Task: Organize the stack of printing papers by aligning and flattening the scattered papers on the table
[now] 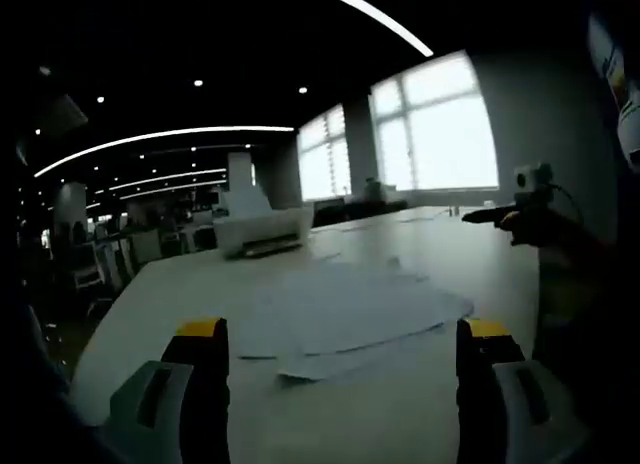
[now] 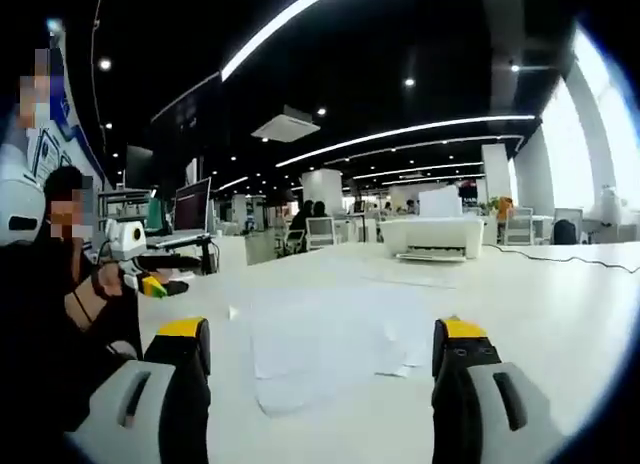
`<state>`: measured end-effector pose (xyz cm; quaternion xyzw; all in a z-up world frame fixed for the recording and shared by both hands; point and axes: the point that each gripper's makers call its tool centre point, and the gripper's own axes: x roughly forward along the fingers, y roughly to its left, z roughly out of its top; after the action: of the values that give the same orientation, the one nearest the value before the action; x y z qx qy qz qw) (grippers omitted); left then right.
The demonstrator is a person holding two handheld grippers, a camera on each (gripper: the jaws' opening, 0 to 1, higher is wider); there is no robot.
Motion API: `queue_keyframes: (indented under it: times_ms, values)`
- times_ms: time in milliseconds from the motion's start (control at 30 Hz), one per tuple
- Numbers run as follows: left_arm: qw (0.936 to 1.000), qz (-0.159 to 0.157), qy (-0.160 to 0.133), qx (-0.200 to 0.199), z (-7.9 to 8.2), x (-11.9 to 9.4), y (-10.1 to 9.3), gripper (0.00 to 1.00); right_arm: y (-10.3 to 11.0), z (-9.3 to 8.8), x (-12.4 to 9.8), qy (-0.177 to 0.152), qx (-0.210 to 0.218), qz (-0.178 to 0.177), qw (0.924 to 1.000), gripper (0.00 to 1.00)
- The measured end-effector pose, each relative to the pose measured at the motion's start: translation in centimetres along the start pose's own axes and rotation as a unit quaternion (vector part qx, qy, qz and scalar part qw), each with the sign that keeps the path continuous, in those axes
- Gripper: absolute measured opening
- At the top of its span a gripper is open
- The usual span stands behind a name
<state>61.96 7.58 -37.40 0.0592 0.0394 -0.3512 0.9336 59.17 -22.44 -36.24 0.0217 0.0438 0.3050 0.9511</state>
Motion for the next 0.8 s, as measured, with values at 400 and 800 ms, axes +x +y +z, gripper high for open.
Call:
queue_keyframes:
  times_ms: [400,800]
  values:
    - [0.9998,-0.013,-0.005,-0.016,0.20,-0.20,-0.26,0.96,0.04,0.02,0.04,0.005,-0.006,0.000,1.0000,0.87]
    - [0.9999,-0.010,-0.005,-0.009,0.27,-0.18,-0.14,0.96,-0.03,0.07,-0.04,0.005,-0.010,-0.002,0.9999,0.87]
